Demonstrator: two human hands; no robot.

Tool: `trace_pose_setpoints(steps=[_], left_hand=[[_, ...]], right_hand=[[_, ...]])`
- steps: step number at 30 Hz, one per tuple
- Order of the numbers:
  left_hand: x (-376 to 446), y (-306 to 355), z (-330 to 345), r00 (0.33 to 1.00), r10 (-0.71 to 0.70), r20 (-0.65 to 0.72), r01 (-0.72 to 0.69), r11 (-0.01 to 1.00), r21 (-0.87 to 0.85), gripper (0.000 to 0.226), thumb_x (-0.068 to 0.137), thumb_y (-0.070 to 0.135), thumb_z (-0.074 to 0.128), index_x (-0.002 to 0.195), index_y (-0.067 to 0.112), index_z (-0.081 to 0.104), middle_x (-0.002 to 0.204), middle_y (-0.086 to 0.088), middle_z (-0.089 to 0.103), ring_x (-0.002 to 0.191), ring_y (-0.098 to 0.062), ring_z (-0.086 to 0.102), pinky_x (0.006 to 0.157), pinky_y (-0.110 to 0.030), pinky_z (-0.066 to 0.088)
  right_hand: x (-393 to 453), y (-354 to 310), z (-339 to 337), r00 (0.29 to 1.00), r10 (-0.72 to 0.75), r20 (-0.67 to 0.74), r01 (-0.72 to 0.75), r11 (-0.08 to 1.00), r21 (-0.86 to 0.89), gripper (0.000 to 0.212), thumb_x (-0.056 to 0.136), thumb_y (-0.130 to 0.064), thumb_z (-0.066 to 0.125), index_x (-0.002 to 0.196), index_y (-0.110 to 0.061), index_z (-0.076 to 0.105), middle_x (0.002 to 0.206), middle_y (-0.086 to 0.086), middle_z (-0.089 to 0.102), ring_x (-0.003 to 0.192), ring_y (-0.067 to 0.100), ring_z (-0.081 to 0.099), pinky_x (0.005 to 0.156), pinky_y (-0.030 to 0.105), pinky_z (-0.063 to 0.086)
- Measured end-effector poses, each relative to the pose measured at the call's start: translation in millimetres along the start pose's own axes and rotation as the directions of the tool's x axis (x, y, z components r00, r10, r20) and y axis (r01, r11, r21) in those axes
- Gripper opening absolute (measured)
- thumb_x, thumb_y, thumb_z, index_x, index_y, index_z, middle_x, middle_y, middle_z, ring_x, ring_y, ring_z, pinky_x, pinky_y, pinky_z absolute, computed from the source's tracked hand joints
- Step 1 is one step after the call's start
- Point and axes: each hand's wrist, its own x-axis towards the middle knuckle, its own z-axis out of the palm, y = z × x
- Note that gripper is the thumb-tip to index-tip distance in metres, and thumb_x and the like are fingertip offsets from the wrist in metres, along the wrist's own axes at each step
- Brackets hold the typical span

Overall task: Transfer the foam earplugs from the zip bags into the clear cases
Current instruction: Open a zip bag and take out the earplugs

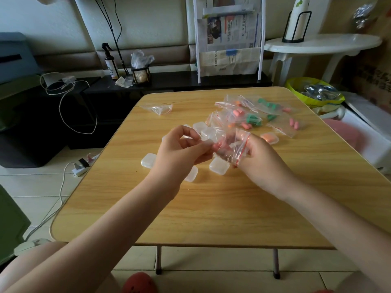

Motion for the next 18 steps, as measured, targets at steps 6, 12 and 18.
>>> trace_pose_setpoints(steps=[6, 12, 18], left_hand=[[2.2, -1.0, -0.7, 0.994, -0.108, 0.028, 0.112, 0.970, -0.218, 0.024, 0.085, -0.012, 0.059, 0.089, 0.008, 0.045, 0.073, -0.012, 0.064, 0.064, -0.019, 0.068, 0.069, -0.026, 0.059], [2.4, -1.9, 2.4, 0.990, -0.126, 0.066, 0.138, 0.963, -0.233, 0.031, 0.085, -0.013, 0.056, 0.080, 0.013, 0.039, 0.070, -0.014, 0.063, 0.068, -0.022, 0.068, 0.068, -0.026, 0.059], [3.1, -10.7, 5.6, 0.987, -0.145, 0.068, 0.157, 0.961, -0.229, 0.030, 0.089, -0.007, 0.055, 0.073, 0.013, 0.039, 0.067, -0.008, 0.058, 0.065, -0.014, 0.063, 0.072, -0.024, 0.058]], right_hand=[[0.1, 2.0, 4.4, 1.000, -0.008, -0.012, 0.009, 0.996, 0.086, 0.017, 0.089, -0.008, 0.063, 0.105, -0.013, 0.063, 0.085, -0.016, 0.067, 0.076, -0.011, 0.061, 0.064, 0.007, 0.045], [-1.8, 11.0, 0.9, 0.998, -0.058, 0.012, 0.059, 0.938, -0.341, 0.034, 0.089, -0.047, 0.059, 0.103, -0.017, 0.066, 0.088, -0.008, 0.067, 0.078, -0.002, 0.062, 0.067, 0.019, 0.048], [-0.5, 9.0, -5.1, 0.990, -0.120, -0.074, 0.078, 0.904, -0.420, 0.034, 0.082, -0.044, 0.067, 0.094, -0.013, 0.071, 0.083, -0.007, 0.068, 0.073, 0.003, 0.064, 0.065, 0.034, 0.048]])
